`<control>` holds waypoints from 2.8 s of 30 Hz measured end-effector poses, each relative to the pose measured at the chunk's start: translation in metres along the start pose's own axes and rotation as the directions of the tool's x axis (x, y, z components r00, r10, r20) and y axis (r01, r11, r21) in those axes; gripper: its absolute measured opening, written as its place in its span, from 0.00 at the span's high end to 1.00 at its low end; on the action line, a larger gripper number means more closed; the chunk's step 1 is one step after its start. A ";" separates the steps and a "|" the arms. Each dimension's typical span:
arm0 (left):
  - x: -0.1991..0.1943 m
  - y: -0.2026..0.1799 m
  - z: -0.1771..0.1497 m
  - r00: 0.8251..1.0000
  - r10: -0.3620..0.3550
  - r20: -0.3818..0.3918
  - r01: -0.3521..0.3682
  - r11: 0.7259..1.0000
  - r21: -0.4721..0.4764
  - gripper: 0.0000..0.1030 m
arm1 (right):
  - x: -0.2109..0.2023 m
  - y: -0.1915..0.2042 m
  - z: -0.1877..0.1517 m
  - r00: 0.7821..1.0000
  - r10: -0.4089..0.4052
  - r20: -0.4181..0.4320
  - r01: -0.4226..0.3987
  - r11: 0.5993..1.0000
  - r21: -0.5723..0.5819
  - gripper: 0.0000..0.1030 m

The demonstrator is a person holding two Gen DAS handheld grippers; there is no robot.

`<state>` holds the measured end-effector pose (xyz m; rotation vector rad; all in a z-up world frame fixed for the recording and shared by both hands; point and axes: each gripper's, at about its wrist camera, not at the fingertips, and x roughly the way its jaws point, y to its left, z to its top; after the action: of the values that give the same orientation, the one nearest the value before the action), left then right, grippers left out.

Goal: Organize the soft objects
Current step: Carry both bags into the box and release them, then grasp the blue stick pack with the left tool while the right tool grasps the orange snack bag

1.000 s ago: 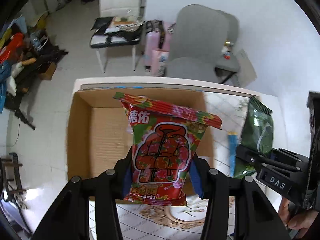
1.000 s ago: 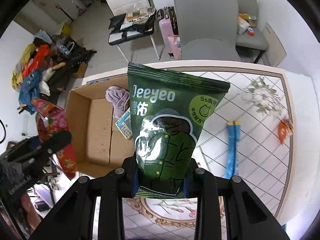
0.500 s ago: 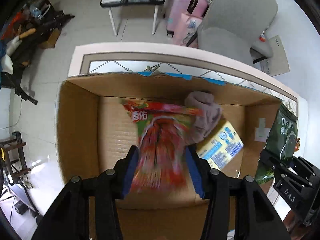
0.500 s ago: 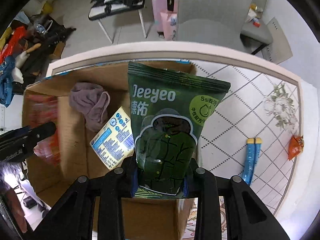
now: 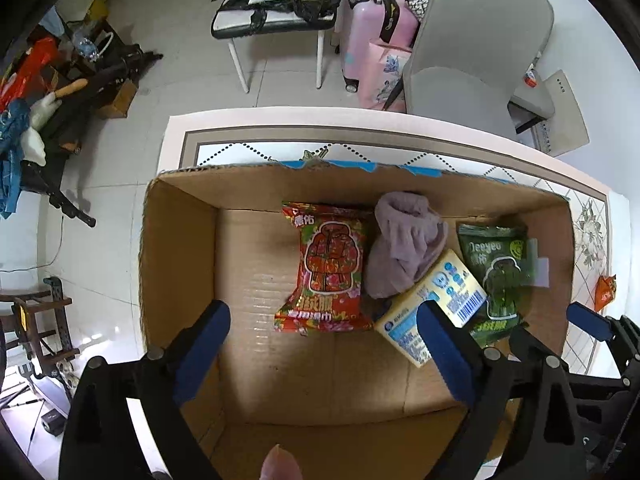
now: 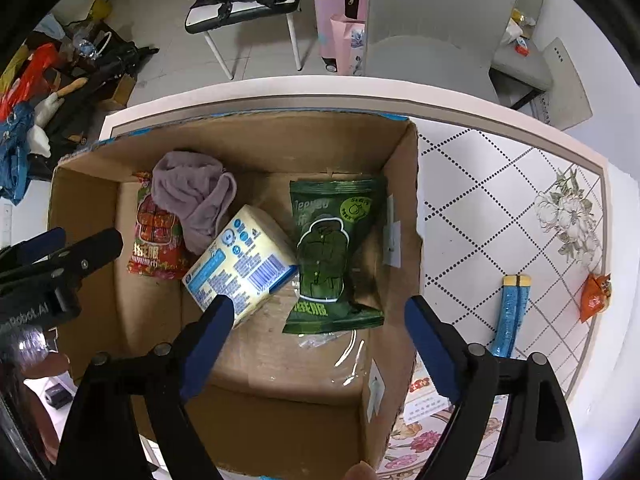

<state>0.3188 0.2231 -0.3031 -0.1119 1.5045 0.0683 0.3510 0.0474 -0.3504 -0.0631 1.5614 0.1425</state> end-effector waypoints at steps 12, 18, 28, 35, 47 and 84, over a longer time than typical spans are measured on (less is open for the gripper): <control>-0.050 0.000 -0.074 0.995 -0.020 0.100 0.022 1.000 -0.020 0.07 | -0.026 0.015 -0.056 0.996 0.085 0.042 -0.083 0.996 -0.035 0.12; -0.082 -0.007 -0.109 0.989 0.034 0.145 -0.026 0.998 -0.052 0.07 | -0.045 0.019 -0.085 0.989 0.132 0.069 -0.125 0.988 -0.089 0.12; -0.148 -0.067 -0.130 0.967 0.052 0.249 -0.038 0.998 -0.058 0.07 | -0.099 -0.051 -0.112 0.954 0.263 0.143 -0.258 0.965 -0.054 0.12; -0.152 -0.183 -0.120 0.968 -0.066 0.240 0.056 0.997 0.048 0.07 | -0.118 -0.191 -0.128 0.965 0.183 0.190 -0.203 0.975 0.090 0.12; 0.044 -0.349 -0.092 0.968 -0.132 -0.215 0.159 0.981 0.113 0.07 | -0.031 -0.433 -0.115 0.992 0.113 0.061 -0.129 0.882 0.452 0.12; 0.099 -0.368 -0.119 0.968 -0.027 -0.249 0.058 0.991 0.122 0.81 | 0.070 -0.418 -0.095 0.973 0.228 -0.026 -0.176 0.815 0.552 0.56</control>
<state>0.2498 -0.1582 -0.3974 -0.0502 1.7505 -0.0802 0.3112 -0.3755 -0.4425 0.5618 1.6455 -0.1495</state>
